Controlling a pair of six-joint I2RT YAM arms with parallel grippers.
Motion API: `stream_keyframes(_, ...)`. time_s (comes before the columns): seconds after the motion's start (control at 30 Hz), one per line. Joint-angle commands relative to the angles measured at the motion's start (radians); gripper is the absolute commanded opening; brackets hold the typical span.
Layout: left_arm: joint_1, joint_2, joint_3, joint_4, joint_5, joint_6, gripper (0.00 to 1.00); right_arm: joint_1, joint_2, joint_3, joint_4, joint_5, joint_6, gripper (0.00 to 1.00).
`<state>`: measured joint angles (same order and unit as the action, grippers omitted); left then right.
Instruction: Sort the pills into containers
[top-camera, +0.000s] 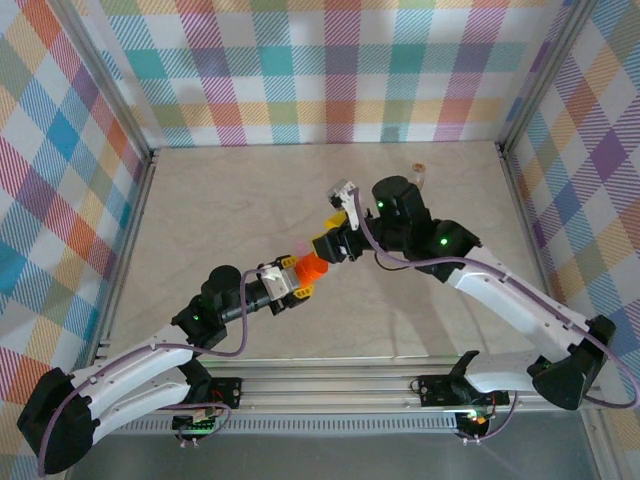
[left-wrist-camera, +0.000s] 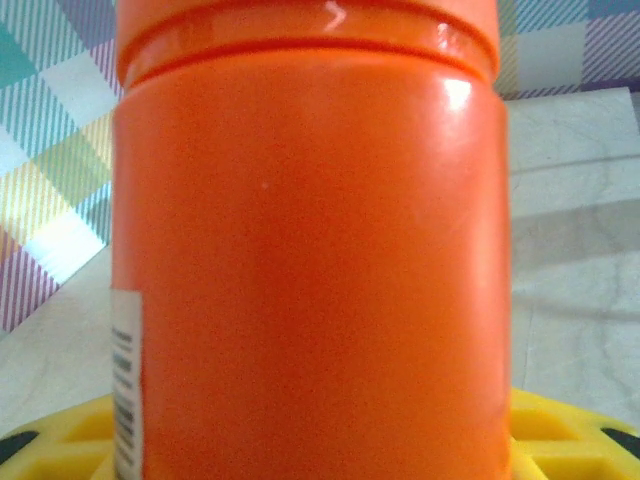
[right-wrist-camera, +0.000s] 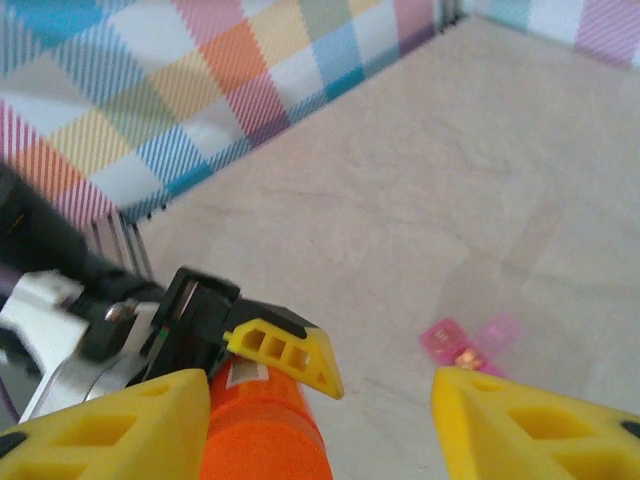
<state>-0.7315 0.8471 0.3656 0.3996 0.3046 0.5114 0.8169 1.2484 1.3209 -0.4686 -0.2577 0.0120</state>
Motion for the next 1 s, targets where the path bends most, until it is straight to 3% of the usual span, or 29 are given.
stream_keyframes(0.0, -0.002, -0.014, 0.029, 0.050, 0.053, 0.019, 0.00, 0.006, -0.015, 0.057, -0.175, -0.097, -0.403, 0.62)
stream_keyframes(0.27, -0.003, -0.007, 0.053, -0.005, 0.104, 0.028, 0.00, 0.004, 0.028, 0.096, -0.400, -0.162, -0.865, 0.64)
stream_keyframes(0.97, -0.003, 0.027, 0.079, -0.041, 0.142, 0.035, 0.00, 0.008, 0.114, 0.150, -0.408, -0.272, -1.056, 0.70)
